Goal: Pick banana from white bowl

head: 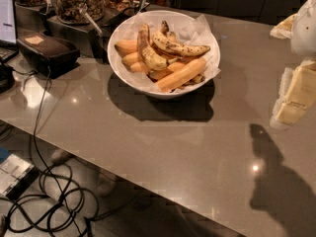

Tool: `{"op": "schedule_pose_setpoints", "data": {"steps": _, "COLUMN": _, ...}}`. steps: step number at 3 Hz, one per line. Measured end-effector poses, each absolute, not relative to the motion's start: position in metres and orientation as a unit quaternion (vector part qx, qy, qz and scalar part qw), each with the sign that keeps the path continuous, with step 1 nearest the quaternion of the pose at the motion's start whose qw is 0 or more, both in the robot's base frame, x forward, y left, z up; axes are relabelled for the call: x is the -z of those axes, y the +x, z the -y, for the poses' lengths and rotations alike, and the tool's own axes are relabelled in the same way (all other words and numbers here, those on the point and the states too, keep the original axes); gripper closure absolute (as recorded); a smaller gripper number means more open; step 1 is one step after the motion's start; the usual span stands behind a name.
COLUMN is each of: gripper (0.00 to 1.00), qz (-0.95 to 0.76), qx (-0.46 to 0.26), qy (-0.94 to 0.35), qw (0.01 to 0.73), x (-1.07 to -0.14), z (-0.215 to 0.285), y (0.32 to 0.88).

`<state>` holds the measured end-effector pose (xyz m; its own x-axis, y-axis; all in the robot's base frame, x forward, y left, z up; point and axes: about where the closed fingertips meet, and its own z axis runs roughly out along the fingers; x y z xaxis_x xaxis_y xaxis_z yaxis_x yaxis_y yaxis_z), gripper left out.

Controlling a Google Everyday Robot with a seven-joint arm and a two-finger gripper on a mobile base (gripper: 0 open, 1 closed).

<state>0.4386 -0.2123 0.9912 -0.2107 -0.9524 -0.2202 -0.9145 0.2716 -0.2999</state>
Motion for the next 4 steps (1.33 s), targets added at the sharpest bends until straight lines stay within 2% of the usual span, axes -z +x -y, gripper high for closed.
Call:
{"op": "schedule_pose_setpoints", "data": {"steps": 2, "gripper": 0.0, "qz": -0.776, "qx": 0.037, "qy": -0.6, "qw": 0.191, "x": -1.004, "z": 0.2, "y": 0.453}}
{"op": "schedule_pose_setpoints", "data": {"steps": 4, "gripper": 0.0, "qz": -0.767, "qx": 0.006, "qy": -0.621, "qw": 0.16, "x": -1.009, "z": 0.168, "y": 0.492}}
